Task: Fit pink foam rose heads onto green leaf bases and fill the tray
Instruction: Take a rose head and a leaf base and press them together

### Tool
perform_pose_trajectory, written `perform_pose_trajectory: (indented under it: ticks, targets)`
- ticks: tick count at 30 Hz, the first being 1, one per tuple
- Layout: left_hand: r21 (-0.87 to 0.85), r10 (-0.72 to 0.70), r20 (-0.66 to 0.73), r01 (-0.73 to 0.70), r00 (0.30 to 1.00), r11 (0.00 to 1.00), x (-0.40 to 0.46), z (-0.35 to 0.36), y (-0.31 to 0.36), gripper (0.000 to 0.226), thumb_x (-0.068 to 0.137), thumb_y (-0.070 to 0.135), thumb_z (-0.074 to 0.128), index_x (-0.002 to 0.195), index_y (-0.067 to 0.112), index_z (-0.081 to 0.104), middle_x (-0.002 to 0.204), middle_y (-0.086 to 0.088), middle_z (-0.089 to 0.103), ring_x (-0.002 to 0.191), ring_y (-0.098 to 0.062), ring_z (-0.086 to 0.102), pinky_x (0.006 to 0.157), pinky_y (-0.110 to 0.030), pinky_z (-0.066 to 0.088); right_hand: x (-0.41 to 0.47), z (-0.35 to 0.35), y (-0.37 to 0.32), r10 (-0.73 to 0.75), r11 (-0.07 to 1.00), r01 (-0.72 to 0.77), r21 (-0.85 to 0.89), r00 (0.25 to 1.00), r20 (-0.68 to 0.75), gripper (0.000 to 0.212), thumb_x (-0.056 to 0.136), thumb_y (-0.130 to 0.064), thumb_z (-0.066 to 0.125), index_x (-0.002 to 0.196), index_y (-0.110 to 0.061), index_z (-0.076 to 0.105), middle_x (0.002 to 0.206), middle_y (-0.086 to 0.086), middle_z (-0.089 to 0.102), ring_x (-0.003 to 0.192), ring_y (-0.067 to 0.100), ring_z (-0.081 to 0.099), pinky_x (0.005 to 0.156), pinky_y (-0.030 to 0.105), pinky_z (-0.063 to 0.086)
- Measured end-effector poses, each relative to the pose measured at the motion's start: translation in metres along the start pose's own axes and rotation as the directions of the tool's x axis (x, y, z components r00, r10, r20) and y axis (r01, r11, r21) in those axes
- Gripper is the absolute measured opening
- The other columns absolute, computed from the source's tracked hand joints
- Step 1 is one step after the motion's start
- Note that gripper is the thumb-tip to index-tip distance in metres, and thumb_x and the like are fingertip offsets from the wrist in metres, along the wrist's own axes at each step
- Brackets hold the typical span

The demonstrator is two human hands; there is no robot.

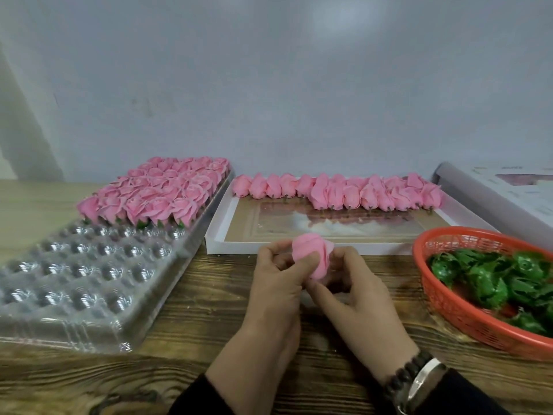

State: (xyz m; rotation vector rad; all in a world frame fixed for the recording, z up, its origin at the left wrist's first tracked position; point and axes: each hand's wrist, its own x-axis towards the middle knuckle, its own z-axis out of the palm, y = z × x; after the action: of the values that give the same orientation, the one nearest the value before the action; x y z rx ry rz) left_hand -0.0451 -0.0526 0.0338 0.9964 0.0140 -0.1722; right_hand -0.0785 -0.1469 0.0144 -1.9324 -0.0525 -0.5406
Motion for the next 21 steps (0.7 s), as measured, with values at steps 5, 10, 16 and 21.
perform_pose_trajectory:
  ticks: [5, 10, 16, 21]
  targets:
    - [0.094, 0.023, 0.064, -0.029, 0.998, 0.995, 0.001, -0.003, -0.007, 0.033, 0.077, -0.007, 0.064, 0.105, 0.007, 0.055, 0.098, -0.016, 0.066, 0.081, -0.022, 0.066, 0.064, -0.028, 0.053, 0.002, 0.000, -0.001, 0.020, 0.999, -0.023, -0.044, 0.997, -0.068, 0.013, 0.077, -0.018, 0.066, 0.081, -0.019, 0.053, 0.075, 0.002, 0.064, 0.071, 0.016, 0.062, 0.065, 0.040, 0.051]
    - [0.254, -0.059, 0.194, 0.008, 0.979, 0.967, 0.007, -0.013, -0.005, 0.053, 0.065, 0.023, 0.077, 0.112, 0.007, 0.058, 0.104, -0.021, 0.067, 0.092, -0.033, 0.063, 0.088, -0.048, 0.047, 0.005, -0.002, -0.003, 0.048, 0.980, -0.036, 0.195, 0.997, -0.057, 0.015, 0.075, -0.005, 0.066, 0.085, -0.015, 0.063, 0.070, 0.006, 0.062, 0.057, 0.008, 0.050, 0.056, 0.021, 0.046]
    - [0.154, -0.272, 0.441, 0.226, 0.855, 0.962, 0.009, -0.017, 0.004, 0.045, 0.070, 0.022, 0.068, 0.104, -0.008, 0.063, 0.099, -0.021, 0.062, 0.091, -0.024, 0.063, 0.085, -0.030, 0.052, 0.003, -0.004, -0.004, 0.082, 0.851, -0.178, 0.494, 0.974, 0.210, 0.013, 0.080, 0.006, 0.064, 0.086, -0.004, 0.068, 0.065, -0.003, 0.064, 0.064, 0.007, 0.057, 0.061, 0.017, 0.049]
    - [0.126, -0.284, 0.407, 0.254, 0.868, 0.959, 0.008, -0.015, 0.008, 0.025, 0.061, 0.026, 0.077, 0.084, 0.014, 0.076, 0.099, -0.018, 0.056, 0.096, -0.026, 0.054, 0.085, -0.034, 0.042, 0.004, -0.002, -0.005, 0.118, 0.655, -0.338, 0.676, 0.929, 0.350, 0.015, 0.062, -0.010, 0.075, 0.077, -0.008, 0.074, 0.073, 0.005, 0.068, 0.068, 0.012, 0.062, 0.062, 0.021, 0.051]
